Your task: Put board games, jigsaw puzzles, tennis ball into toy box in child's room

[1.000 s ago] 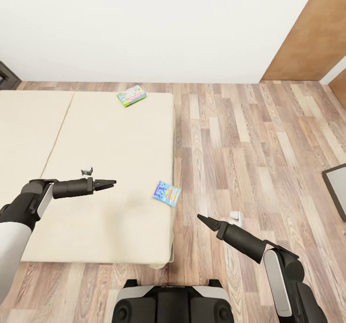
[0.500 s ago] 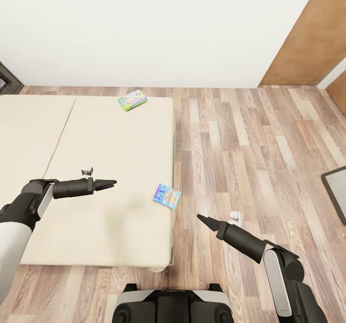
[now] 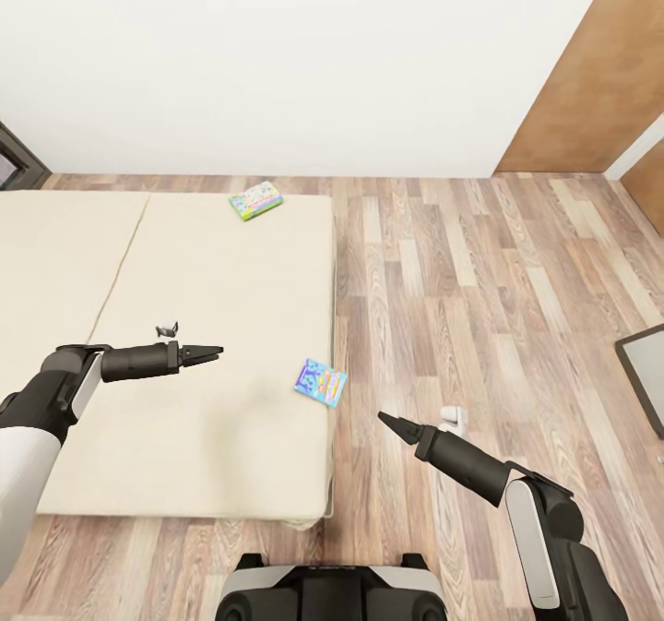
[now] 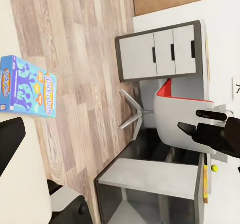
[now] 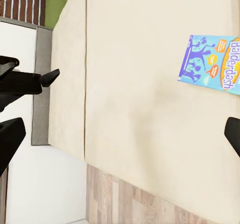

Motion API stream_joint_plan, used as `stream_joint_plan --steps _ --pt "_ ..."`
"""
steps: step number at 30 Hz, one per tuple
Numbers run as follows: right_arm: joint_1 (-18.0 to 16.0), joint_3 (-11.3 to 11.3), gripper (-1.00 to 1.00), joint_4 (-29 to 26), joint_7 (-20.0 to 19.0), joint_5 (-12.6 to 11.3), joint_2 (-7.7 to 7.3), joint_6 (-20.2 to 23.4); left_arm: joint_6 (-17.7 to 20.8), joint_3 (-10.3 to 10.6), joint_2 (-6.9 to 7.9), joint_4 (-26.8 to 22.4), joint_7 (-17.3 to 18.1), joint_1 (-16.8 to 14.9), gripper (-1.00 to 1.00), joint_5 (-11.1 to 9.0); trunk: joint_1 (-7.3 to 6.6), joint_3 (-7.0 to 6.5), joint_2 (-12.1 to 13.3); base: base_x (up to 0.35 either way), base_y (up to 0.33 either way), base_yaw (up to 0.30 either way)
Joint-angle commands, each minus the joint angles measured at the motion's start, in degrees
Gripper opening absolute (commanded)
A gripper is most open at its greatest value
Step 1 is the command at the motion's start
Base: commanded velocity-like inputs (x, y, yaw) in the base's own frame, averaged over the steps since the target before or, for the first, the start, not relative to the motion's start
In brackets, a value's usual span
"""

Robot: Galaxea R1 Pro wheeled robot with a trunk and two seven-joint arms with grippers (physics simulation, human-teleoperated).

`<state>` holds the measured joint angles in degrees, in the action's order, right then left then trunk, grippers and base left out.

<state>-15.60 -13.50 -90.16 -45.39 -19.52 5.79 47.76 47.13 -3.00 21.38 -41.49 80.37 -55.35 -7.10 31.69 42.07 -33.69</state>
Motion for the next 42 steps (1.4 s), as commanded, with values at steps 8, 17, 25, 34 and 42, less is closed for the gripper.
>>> stream_joint_plan --steps 8,17,25,34,42 --pt "-0.03 -0.26 1.0 -0.01 -0.17 0.01 0.06 0.31 0.6 0.06 0.0 0.0 0.11 -0.02 1.0 -0.11 0.02 -0.71 -0.06 0.0 0.0 0.0" --pt "-0.03 -0.37 1.0 -0.01 -0.14 0.01 0.01 0.38 0.6 0.1 -0.02 0.0 0.06 -0.02 1.0 -0.11 0.02 -1.56 -0.06 0.0 0.0 0.0" --pt "-0.04 -0.39 1.0 -0.01 -0.16 0.01 0.01 0.35 0.6 0.1 -0.02 0.0 0.05 -0.02 1.0 -0.11 0.02 -2.32 -0.06 0.0 0.0 0.0" --pt "-0.04 -0.39 1.0 -0.01 -0.14 0.01 0.01 0.35 0.6 0.1 -0.02 0.0 0.05 -0.02 1.0 -0.11 0.02 -3.17 -0.06 0.0 0.0 0.0" --pt "-0.05 -0.46 1.0 -0.01 -0.13 0.01 0.01 0.39 0.6 0.1 -0.02 0.0 0.05 -0.02 1.0 -0.11 0.02 -3.93 -0.06 0.0 0.0 0.0"
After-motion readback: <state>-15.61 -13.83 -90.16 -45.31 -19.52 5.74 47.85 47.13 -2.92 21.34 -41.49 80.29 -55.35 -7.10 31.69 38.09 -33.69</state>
